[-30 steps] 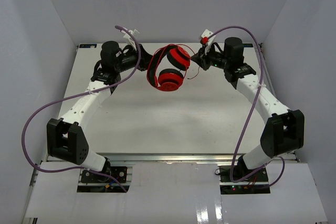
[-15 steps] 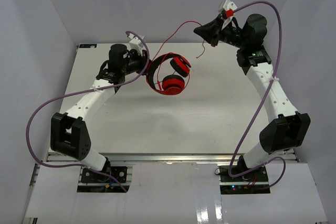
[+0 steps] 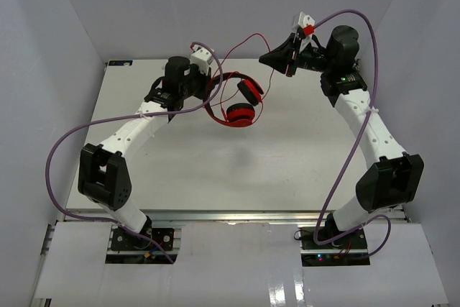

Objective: Wrap the headphones

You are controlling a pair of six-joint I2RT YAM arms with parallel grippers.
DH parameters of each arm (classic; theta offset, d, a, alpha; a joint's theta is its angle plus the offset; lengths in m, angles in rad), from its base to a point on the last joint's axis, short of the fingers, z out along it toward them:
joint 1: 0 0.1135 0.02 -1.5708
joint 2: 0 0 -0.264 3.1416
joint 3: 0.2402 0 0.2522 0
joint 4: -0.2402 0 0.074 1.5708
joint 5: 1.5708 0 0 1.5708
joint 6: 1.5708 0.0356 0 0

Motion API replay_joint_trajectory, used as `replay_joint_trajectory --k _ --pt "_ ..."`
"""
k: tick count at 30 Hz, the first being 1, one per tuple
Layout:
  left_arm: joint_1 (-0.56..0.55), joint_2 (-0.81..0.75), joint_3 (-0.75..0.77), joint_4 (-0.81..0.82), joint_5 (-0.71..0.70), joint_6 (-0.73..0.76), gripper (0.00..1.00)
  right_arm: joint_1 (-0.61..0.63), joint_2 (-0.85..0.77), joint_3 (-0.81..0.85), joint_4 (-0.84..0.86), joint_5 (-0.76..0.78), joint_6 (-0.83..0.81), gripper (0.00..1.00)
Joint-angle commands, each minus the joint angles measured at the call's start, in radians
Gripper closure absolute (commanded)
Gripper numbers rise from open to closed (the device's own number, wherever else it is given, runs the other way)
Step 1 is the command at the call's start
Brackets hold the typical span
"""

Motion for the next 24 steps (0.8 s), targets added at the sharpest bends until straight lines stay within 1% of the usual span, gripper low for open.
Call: replay_joint_trajectory --k 1,2,7,14,19,22,24 --pt "0.002 -0.009 0.082 0.062 -0.063 0.015 1.0 0.044 -0.061 0.05 -0.173 -0.02 -0.201 0.92" --pt "0.002 -0.007 0.089 0.062 -0.065 0.014 1.0 0.054 -0.067 0.046 -0.201 -0.011 -0.238 0.92" --pt "0.002 -0.006 0.102 0.069 -0.102 0.036 1.0 0.064 -0.095 0.034 -0.277 0.006 -0.323 0.92" --pt "0.002 0.028 0.099 0.083 -0.107 0.042 1.0 0.108 -0.124 0.114 -0.459 -0.013 -0.512 0.92" --pt "0.008 0.037 0.08 0.102 -0.091 0.016 1.0 0.119 -0.154 0.157 -0.572 -0.001 -0.599 0.92" --pt "0.013 0.032 0.058 0.11 -0.052 0.002 1.0 0.119 -0.158 0.183 -0.578 0.088 -0.603 0.92" --pt "0.013 0.005 0.018 0.13 0.016 0.001 1.0 0.117 -0.149 0.186 -0.551 0.207 -0.585 0.92"
